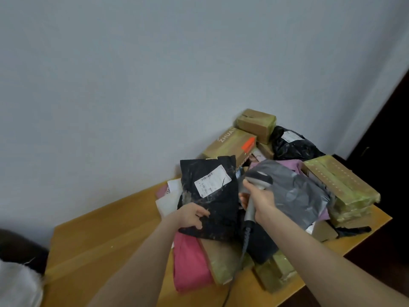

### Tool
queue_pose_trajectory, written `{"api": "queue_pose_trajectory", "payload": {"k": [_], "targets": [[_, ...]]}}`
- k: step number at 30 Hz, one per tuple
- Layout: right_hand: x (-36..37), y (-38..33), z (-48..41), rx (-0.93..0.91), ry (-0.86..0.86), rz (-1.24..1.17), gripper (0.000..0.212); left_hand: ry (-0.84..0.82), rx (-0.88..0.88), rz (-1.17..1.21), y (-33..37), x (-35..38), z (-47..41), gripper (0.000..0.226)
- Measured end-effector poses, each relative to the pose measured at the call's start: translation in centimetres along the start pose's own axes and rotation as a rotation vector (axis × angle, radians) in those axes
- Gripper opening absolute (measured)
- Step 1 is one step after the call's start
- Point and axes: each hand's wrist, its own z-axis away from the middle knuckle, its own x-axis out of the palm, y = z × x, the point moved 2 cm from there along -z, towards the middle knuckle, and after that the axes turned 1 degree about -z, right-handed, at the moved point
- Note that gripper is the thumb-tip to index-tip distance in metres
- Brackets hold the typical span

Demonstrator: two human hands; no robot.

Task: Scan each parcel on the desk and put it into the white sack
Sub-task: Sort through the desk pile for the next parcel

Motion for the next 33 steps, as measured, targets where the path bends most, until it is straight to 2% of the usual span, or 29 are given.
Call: {"api": "queue_pose_trajectory", "payload": {"k": [5, 9, 11, 14, 17, 20, 25, 29, 33], "targets": [[1.0, 1.9, -2.5, 0.046, -0.010, 0.082, 0.021, 0.443, -0.220, 0.191, -4.1, -1.7, -2.2, 0.060], [2.5, 3.2, -4.2, 0.069, -0.018, 0.097, 0.020, 0.491, -0.359, 0.368, -6.7, -1.6, -4.2, 0.083], [3.0, 3.7, -4.9, 0.089, -0.020, 0.092, 0.019, 0.488, -0.386, 0.440, -7.5, -1.2, -5.5, 0.086], [3.3, 4.7, -5.8, 0.132, -0.032, 0.112, 0.025, 0.483, -0.422, 0.495, -8.3, -0.4, -6.8, 0.071], [3.4, 5.5, -6.3, 0.153, -0.062, 0.133, 0.033, 0.571, -0.408, 0.590, -8.9, -0.5, -7.3, 0.042], [3.6, 5.9, -6.5, 0.149, -0.066, 0.144, 0.034, 0.627, -0.406, 0.681, -8.9, -1.6, -6.5, 0.029], [4.1, 4.6, -5.9, -0.068, 0.039, 0.247, 0.020, 0.694, -0.339, 0.423, -8.0, -6.5, -3.4, 0.022], [5.6, 1.7, -4.1, -0.200, -0.013, 0.251, 0.025, 0.649, -0.199, 0.180, -6.4, -10.8, -0.7, 0.025], [6.2, 0.2, -2.6, -0.215, -0.081, 0.184, 0.023, 0.608, -0.093, 0.083, -4.0, -13.3, 2.3, 0.029]]}}
